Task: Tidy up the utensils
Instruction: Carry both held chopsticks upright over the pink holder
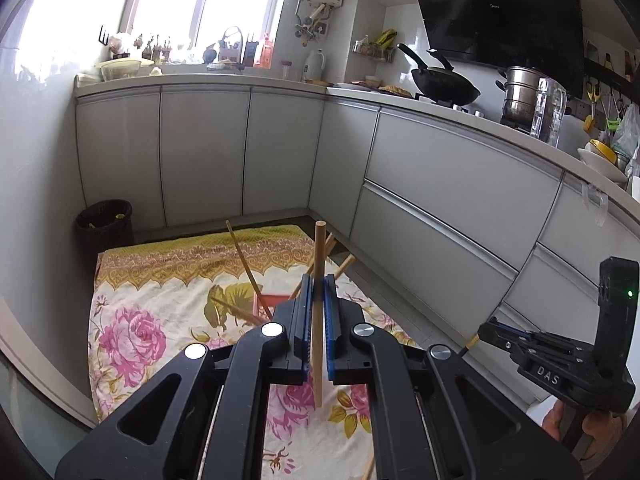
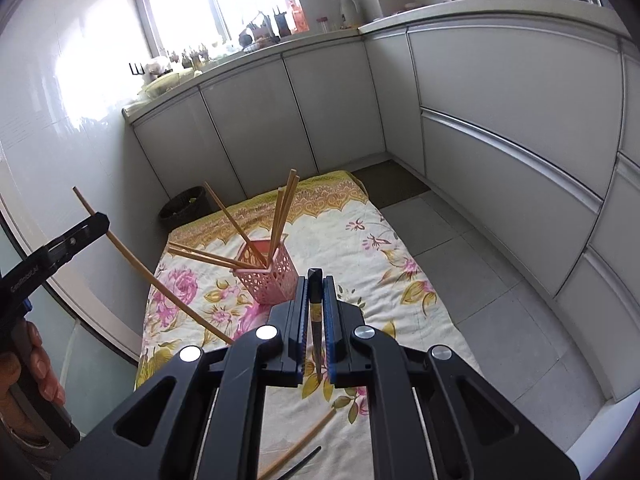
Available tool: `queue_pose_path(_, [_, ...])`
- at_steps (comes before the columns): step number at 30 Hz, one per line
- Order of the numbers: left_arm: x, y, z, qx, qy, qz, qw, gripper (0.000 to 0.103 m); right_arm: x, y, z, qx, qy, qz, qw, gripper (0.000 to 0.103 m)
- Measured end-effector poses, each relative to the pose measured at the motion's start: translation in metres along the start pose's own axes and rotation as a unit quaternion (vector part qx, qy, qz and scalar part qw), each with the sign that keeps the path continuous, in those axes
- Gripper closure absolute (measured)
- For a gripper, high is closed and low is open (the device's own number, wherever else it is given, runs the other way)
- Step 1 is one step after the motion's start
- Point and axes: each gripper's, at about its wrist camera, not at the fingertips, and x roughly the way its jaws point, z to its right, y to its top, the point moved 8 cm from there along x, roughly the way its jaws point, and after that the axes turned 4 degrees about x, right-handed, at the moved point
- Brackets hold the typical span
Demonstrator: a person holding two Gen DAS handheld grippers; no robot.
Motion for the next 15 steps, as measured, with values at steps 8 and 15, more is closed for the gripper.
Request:
queue_pose_path(8, [0.045,0.058,-0.02,-0.008,0.068,0.035,0.9971,0.098,0.0,0.019,-0.003,0.003,0.017,0.01,1.0,0.096])
queue_pose_path(15, [0.098,0.063,-0.051,-0.041,0.102,0.024,0.9937,0.098,0.015,0.027,0.002,0.006,0.021,0.005,1.0,0.096])
